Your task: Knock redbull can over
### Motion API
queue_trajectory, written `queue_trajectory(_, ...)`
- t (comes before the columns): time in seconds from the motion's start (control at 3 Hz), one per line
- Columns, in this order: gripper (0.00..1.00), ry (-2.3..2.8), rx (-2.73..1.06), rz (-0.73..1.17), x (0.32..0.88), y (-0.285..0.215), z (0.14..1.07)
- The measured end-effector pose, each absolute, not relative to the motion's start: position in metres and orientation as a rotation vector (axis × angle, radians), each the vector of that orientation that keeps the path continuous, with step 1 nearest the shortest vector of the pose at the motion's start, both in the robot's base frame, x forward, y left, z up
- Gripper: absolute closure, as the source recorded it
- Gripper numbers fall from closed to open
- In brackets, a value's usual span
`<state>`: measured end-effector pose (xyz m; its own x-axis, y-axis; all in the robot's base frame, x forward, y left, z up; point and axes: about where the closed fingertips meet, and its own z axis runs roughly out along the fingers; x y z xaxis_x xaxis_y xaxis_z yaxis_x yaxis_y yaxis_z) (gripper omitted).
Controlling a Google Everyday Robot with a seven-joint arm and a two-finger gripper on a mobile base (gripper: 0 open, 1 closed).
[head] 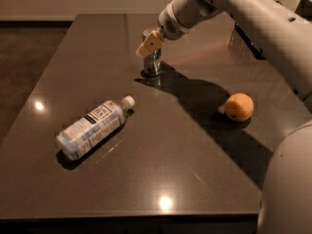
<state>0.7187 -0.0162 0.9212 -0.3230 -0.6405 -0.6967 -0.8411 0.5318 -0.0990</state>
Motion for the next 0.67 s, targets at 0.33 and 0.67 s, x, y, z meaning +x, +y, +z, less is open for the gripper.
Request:
queue_trajectory(0.33,0.49,2.078,-1.197,0.404,0.714,-0.012,0.920)
queue_trajectory(0.67,0.74,2.097,-1.244,0.378,0.693,-0.013,0.932)
